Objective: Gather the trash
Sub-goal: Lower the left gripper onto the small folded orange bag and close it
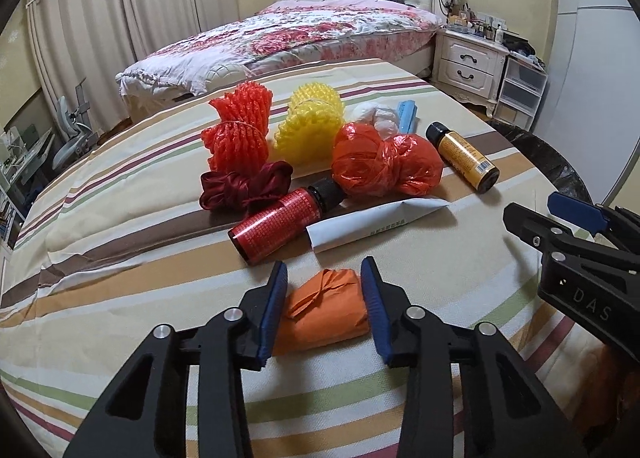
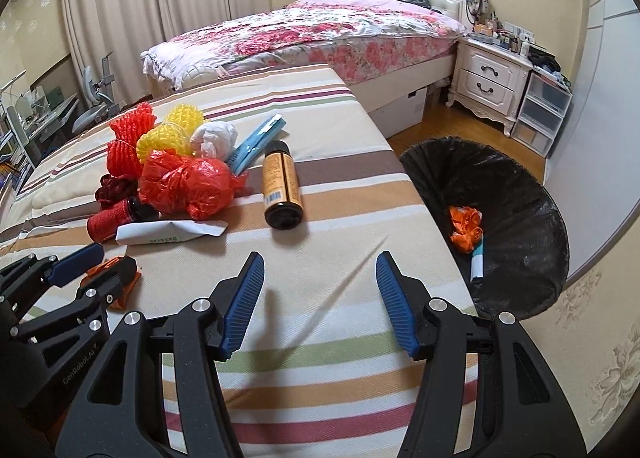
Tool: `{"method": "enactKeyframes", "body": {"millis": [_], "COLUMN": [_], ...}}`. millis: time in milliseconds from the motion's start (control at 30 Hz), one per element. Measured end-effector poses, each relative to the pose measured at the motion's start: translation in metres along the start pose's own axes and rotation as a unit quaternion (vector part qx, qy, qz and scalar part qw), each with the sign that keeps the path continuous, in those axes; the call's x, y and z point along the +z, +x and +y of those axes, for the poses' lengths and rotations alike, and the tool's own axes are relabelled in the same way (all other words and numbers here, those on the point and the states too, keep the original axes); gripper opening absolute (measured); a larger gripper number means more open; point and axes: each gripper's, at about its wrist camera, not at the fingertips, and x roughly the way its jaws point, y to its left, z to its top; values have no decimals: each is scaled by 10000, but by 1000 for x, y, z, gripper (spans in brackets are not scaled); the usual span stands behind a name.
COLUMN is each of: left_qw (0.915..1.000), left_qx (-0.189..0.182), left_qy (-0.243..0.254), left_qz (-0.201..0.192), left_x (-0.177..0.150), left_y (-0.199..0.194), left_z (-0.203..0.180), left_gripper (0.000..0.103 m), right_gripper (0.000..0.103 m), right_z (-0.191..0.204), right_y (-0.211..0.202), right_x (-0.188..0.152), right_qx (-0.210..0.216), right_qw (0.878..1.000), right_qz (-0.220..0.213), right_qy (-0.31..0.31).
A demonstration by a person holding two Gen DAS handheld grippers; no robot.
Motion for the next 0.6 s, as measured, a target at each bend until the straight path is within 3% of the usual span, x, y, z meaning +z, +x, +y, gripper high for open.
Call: {"method": "enactKeyframes", "body": {"millis": [267, 333, 500, 600], "left_qw": [9997, 9994, 9990, 9994], "left_qx": [-93, -98, -36, -79], "left_qy": [-219, -322, -420, -324], "left_qz": [-59, -34, -164, -34], "left_x": [-3, -4, -6, -9], "left_y": [-7, -7, -14, -12], "left_z": [18, 25, 33, 31], "left_gripper": [34, 49, 71, 74], "right_gripper": [57, 57, 57, 57], "right_z": [11, 12, 12, 10], "right_y": [5, 5, 6, 7], "right_x": [4, 4, 4, 3], "right_qx": [29, 32, 60, 94], "right_qw": [9999, 9999, 9999, 9999], "right_qz": [30, 39, 41, 39], "right_qy": [-127, -129, -107, -66]}}
